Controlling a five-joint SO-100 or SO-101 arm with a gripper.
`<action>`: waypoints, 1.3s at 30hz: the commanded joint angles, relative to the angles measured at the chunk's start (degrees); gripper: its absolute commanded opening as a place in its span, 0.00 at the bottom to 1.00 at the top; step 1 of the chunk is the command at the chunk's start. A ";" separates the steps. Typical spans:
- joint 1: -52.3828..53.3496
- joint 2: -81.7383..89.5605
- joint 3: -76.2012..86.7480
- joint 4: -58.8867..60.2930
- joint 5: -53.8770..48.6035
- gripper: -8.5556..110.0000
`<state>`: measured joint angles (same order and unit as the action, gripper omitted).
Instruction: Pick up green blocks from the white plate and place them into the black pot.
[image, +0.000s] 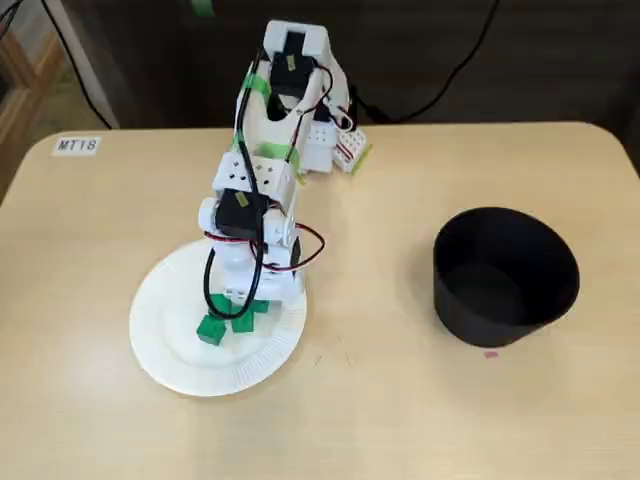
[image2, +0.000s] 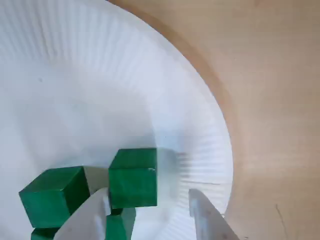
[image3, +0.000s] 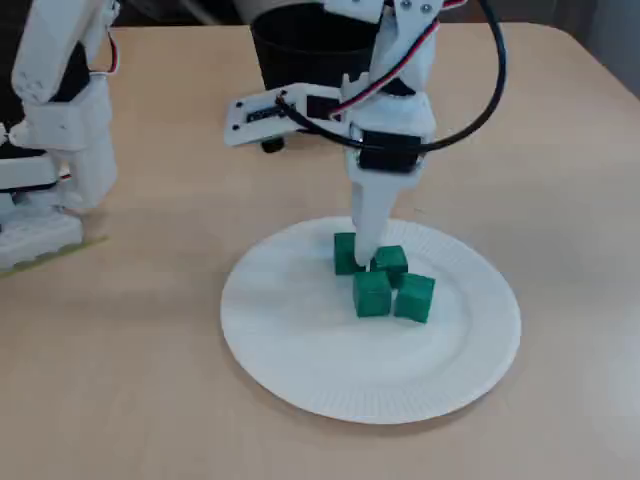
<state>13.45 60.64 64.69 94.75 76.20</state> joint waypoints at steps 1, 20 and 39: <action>1.41 0.44 -2.46 0.53 -0.35 0.26; 6.06 0.79 -1.32 0.70 -8.09 0.16; 5.62 4.75 -1.76 0.70 -9.32 0.05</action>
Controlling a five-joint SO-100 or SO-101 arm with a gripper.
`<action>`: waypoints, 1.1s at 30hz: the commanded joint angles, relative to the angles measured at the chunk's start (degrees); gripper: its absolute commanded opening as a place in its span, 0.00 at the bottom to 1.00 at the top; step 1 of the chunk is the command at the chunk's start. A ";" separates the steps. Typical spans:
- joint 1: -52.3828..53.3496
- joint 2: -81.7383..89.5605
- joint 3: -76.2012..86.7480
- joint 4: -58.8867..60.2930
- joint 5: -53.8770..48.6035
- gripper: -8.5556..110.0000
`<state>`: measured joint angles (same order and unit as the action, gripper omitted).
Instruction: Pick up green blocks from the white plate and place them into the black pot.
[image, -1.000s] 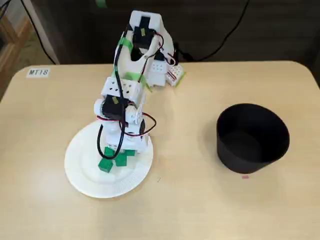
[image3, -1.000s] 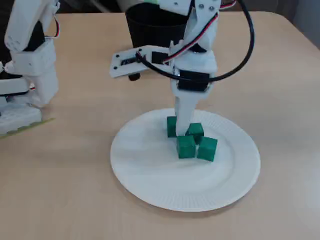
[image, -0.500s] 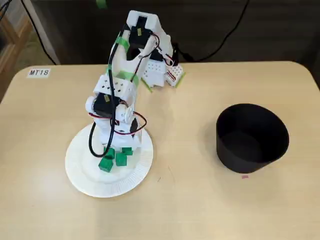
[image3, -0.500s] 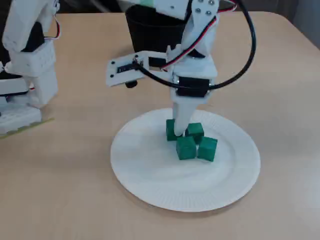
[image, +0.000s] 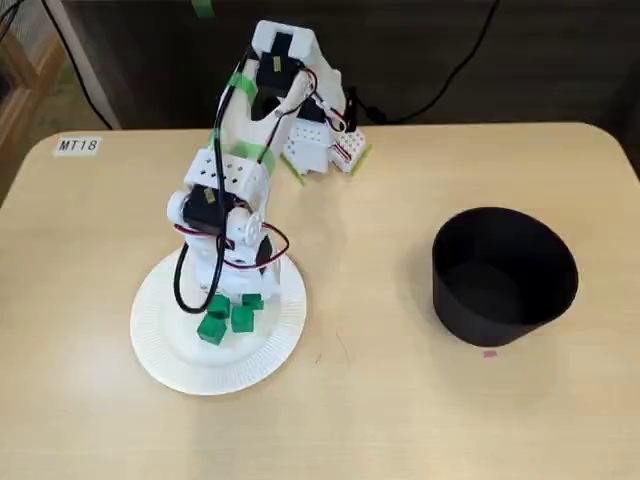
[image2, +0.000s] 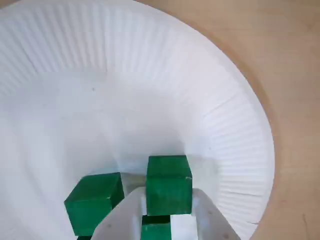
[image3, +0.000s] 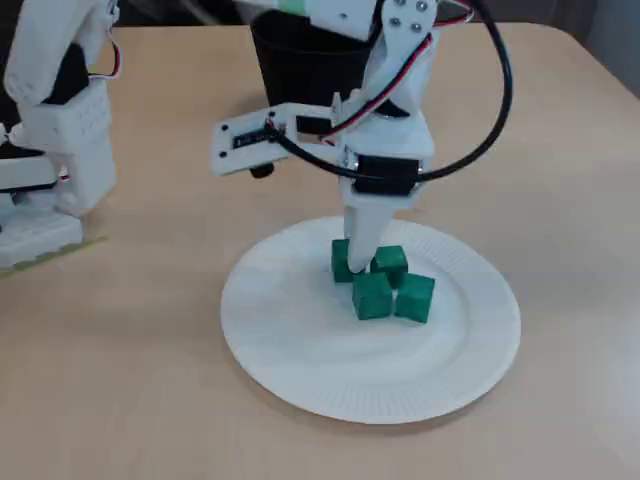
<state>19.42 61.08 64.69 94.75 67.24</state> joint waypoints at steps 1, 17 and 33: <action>-0.53 4.83 -1.76 0.70 -0.44 0.05; -3.43 16.44 -0.79 0.79 -2.46 0.05; -14.94 44.91 10.11 0.79 -7.21 0.05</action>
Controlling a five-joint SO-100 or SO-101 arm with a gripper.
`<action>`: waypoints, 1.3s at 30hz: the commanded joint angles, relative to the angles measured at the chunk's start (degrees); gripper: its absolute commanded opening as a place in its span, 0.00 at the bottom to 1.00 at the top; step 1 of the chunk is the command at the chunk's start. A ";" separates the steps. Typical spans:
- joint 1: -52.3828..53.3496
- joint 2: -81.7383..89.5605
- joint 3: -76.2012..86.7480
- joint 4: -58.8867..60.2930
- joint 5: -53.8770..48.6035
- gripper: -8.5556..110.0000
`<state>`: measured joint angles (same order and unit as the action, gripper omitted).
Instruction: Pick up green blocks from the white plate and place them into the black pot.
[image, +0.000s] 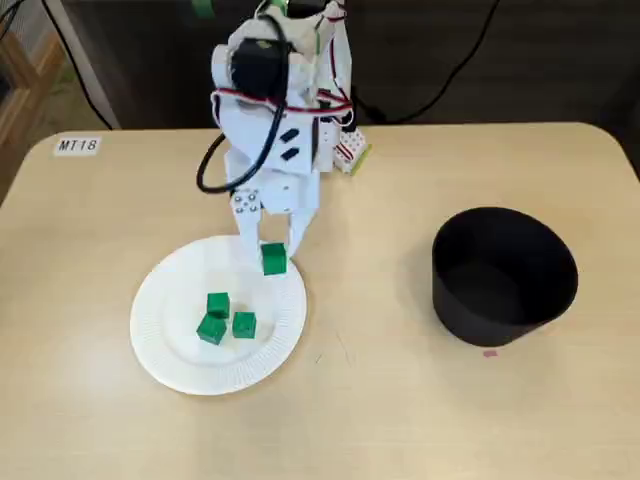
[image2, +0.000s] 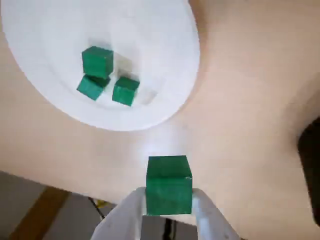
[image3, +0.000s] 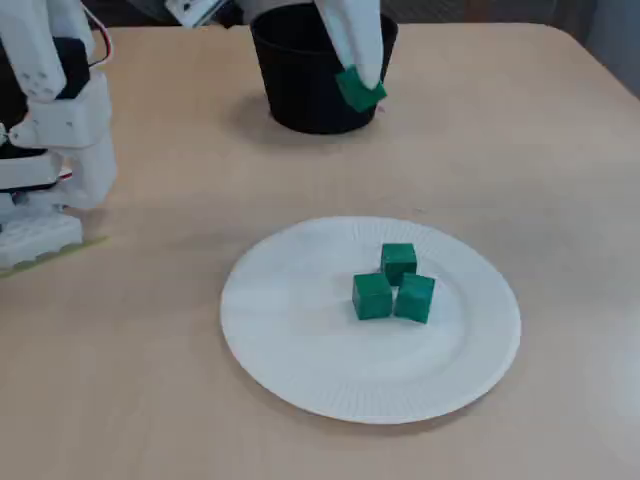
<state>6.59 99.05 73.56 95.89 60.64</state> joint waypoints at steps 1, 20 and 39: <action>-3.25 8.88 2.02 -0.35 -0.97 0.05; -26.63 20.30 14.06 -10.28 1.14 0.05; -38.14 14.59 18.81 -25.05 1.41 0.05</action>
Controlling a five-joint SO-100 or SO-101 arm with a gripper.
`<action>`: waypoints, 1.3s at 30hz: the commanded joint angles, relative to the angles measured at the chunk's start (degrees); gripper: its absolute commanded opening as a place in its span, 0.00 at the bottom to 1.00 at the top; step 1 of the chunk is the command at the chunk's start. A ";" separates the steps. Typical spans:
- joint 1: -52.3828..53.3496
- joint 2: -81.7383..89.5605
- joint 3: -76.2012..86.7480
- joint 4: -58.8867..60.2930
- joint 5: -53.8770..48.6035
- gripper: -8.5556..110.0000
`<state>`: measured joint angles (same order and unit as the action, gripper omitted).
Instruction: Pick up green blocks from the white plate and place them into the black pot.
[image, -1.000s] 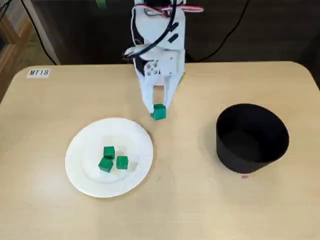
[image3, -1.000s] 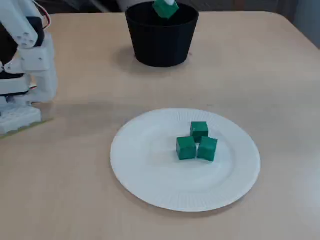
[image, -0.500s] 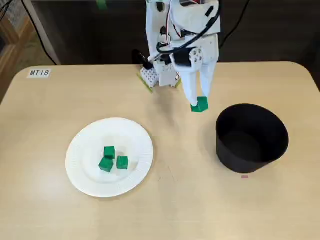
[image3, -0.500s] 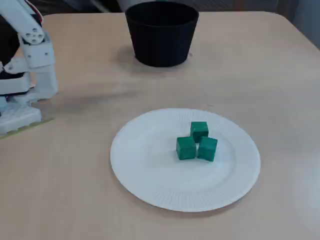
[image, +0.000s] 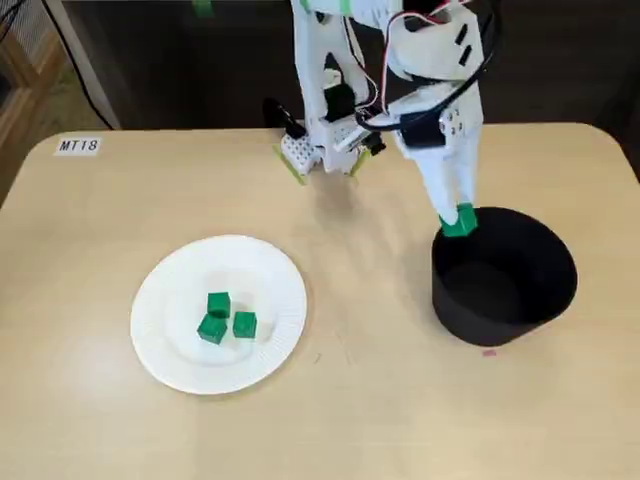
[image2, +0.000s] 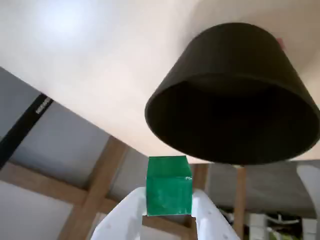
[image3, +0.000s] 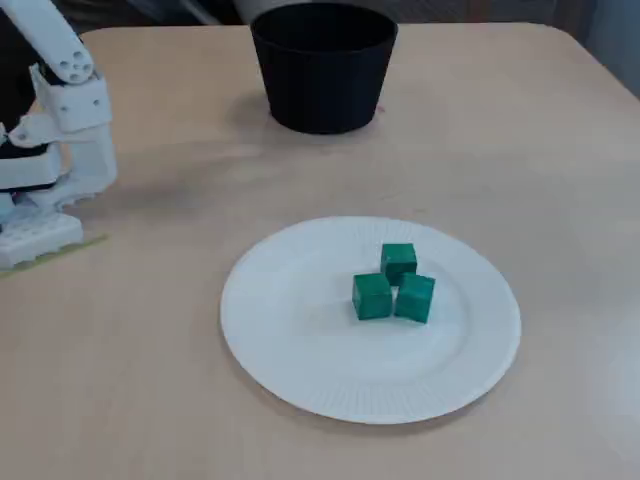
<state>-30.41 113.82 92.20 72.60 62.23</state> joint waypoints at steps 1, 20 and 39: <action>-1.58 -0.44 0.53 -2.46 -0.09 0.05; -7.12 -3.87 9.49 -14.33 1.67 0.12; 0.09 2.81 10.11 -13.62 -2.81 0.05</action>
<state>-34.10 112.24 102.57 58.27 62.05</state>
